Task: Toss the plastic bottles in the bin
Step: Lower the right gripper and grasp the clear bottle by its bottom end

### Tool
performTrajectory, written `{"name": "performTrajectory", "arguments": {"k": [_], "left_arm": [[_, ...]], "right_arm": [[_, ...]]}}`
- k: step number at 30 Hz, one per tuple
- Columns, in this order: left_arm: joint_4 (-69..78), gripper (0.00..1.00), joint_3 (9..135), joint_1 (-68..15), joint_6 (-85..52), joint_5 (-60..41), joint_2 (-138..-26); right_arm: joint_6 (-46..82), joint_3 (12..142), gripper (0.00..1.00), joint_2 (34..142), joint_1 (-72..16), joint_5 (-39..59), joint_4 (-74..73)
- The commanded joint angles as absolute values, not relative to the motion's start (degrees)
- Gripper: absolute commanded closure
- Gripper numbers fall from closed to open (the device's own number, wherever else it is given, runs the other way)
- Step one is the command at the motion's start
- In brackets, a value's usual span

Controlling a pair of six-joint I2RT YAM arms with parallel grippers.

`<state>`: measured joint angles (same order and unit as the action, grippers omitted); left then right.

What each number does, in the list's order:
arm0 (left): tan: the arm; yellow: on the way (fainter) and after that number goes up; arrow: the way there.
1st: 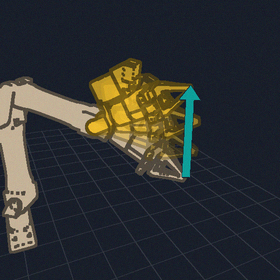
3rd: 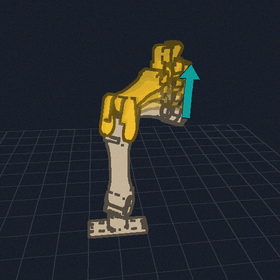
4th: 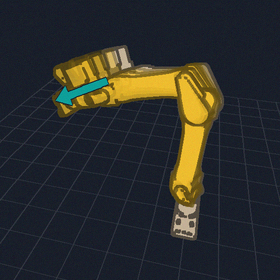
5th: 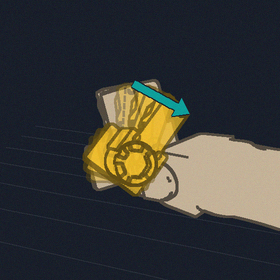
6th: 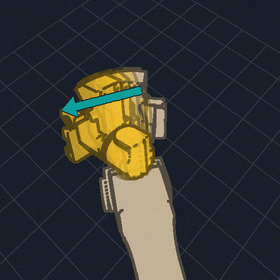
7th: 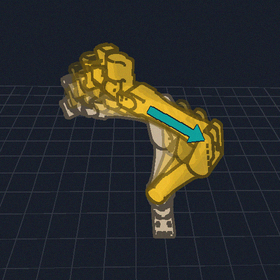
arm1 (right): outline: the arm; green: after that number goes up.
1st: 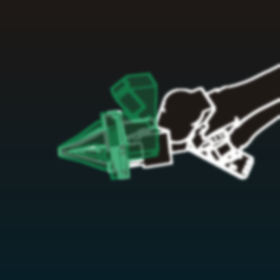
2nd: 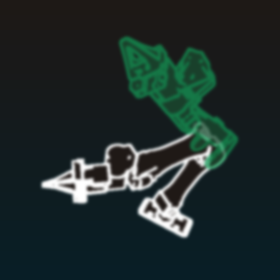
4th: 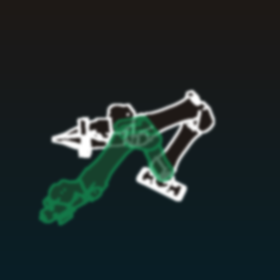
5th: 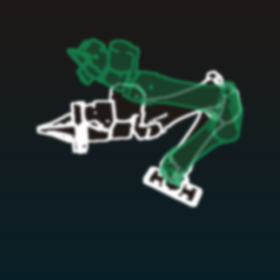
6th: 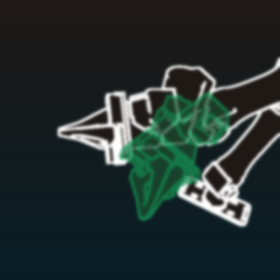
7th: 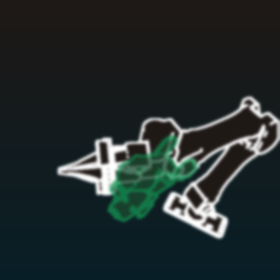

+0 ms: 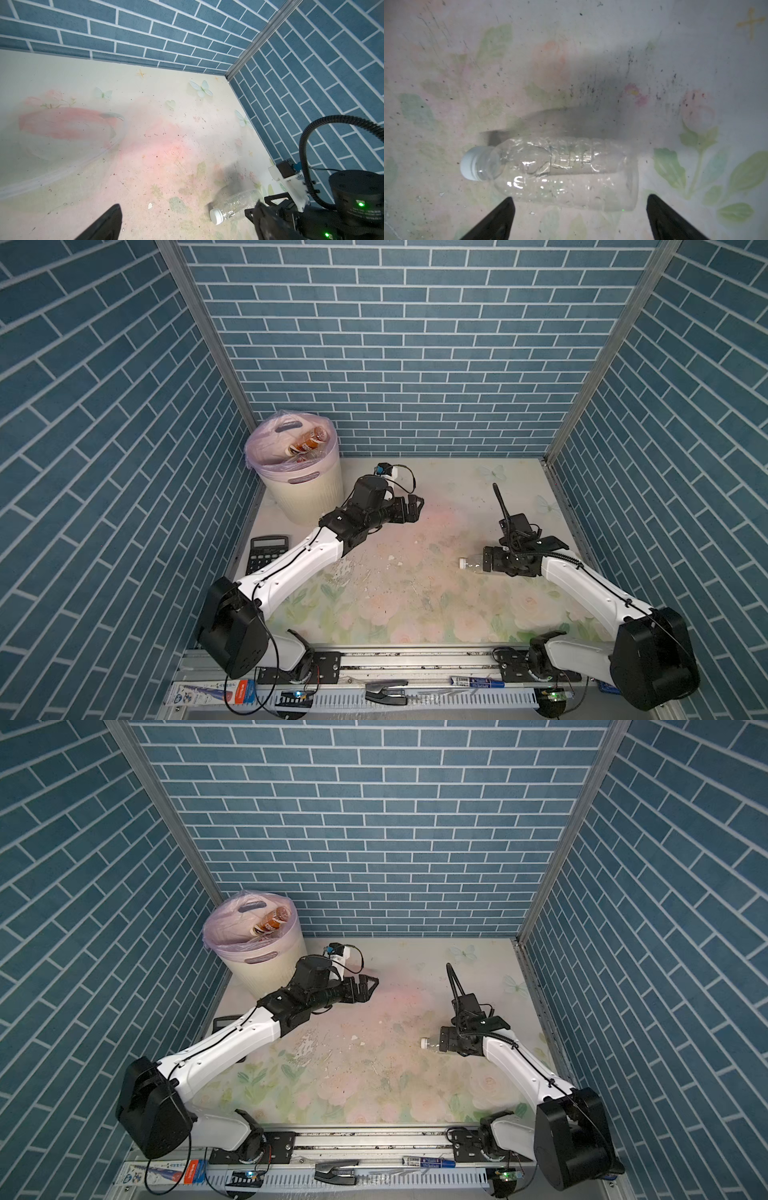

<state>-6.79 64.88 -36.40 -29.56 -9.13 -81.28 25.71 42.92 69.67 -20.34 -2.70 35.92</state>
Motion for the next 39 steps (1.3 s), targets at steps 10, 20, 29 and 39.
{"name": "performTrajectory", "arguments": {"k": [10, 20, 29, 39], "left_arm": [[-7.6, 0.01, 65.2, -36.7, -28.8, -8.9, -81.6], [-7.8, 0.01, 65.2, -36.7, -28.6, -8.3, -81.2], [-8.7, 0.01, 65.6, -36.7, -28.0, -7.4, -80.5], [-9.1, 0.01, 65.5, -36.3, -28.1, -7.1, -80.0]], "right_arm": [[33.3, 40.4, 0.01, 73.5, -20.3, 10.1, 24.6], [37.7, 40.1, 0.01, 75.6, -24.6, 11.4, 20.5], [42.9, 43.3, 0.01, 81.5, -32.4, 11.0, 15.6], [39.1, 49.5, 0.01, 82.9, -35.8, 10.0, 20.7]]}}
